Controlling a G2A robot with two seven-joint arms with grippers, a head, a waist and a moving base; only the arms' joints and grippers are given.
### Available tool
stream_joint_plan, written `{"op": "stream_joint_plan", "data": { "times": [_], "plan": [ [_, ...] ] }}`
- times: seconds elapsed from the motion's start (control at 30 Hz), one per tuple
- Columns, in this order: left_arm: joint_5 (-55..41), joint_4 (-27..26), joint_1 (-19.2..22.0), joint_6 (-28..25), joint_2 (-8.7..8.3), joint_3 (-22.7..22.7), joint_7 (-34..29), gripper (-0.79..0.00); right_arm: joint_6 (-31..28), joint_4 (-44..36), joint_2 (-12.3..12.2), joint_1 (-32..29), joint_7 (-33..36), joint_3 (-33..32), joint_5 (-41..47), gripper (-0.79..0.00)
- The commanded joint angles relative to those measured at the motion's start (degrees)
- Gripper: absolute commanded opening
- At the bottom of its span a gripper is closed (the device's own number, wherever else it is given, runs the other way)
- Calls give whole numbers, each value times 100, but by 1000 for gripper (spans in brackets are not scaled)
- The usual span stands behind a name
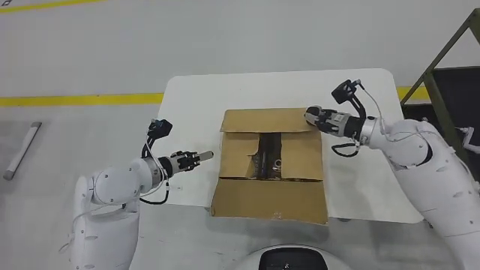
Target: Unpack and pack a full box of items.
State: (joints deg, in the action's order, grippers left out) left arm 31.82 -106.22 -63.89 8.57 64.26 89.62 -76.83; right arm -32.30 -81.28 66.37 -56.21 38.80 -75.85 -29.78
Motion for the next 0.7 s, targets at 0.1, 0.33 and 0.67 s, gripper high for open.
{"op": "stream_joint_plan", "data": {
  "times": [0.1, 0.33, 0.67],
  "plan": [
    [0, 0, 0, 0, 0, 0, 0, 0, 265, -323, -7, -269, -497, 128, -798, -785],
    [-221, -202, -202, -897, -68, 103, 126, 0, 570, -507, 12, -442, -932, 319, -1259, -785],
    [1251, -918, -1106, -3038, -419, 248, -566, 0, 795, -550, 11, -532, -1043, 346, -1221, -785]
  ]
}}
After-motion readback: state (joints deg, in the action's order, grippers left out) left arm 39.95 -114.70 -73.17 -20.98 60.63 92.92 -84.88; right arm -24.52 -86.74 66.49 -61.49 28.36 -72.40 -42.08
